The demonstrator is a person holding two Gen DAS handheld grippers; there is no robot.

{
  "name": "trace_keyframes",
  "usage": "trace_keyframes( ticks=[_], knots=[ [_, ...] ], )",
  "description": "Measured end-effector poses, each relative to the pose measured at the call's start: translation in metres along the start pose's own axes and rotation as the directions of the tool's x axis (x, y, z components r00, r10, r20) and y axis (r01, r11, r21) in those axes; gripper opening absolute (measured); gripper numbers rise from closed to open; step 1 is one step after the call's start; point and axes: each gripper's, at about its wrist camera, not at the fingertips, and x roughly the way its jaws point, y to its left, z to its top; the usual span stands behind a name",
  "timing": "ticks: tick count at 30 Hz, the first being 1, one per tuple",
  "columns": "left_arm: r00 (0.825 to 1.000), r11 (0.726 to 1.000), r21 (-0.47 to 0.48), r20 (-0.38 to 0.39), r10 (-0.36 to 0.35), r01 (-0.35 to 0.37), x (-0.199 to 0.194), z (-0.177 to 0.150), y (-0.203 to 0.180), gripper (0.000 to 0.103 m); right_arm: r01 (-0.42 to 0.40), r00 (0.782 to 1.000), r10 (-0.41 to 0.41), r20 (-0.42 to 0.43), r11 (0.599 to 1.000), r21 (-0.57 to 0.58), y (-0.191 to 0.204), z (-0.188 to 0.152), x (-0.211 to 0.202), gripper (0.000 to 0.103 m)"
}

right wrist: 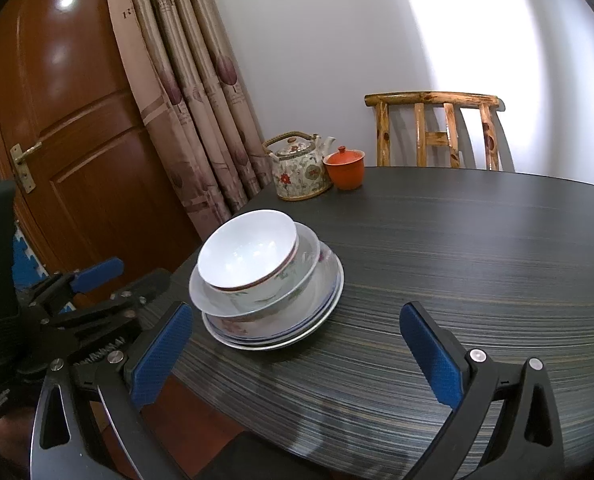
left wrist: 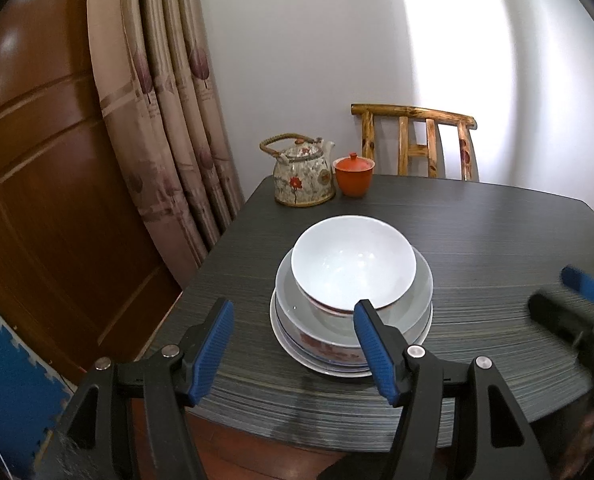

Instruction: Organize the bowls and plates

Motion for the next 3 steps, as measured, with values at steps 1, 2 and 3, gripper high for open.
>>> trace_keyframes(
  ticks=[1, 2, 3],
  knots=[
    [1.000, 1.000, 0.003, -0.006, 0.010, -0.010, 0.001, 0.000, 0.000, 0.064, 0.006, 1.000, -0.006, 0.007, 1.000, 0.001, -0.005, 0.001, -0.002, 0.103],
    [1.000, 1.000, 0.007, -0.014, 0.017, -0.017, 0.003, 0.000, -0.001, 0.064, 0.015, 1.000, -0.015, 0.013, 1.000, 0.003, -0.010, 0.003, -0.003, 0.103],
    [1.000, 1.000, 0.012, -0.017, 0.014, -0.014, 0.003, 0.000, -0.002, 0.064, 0.034, 0.999, -0.034, 0.019, 0.999, 0.007, -0.020, 0.006, -0.006, 0.103]
  ],
)
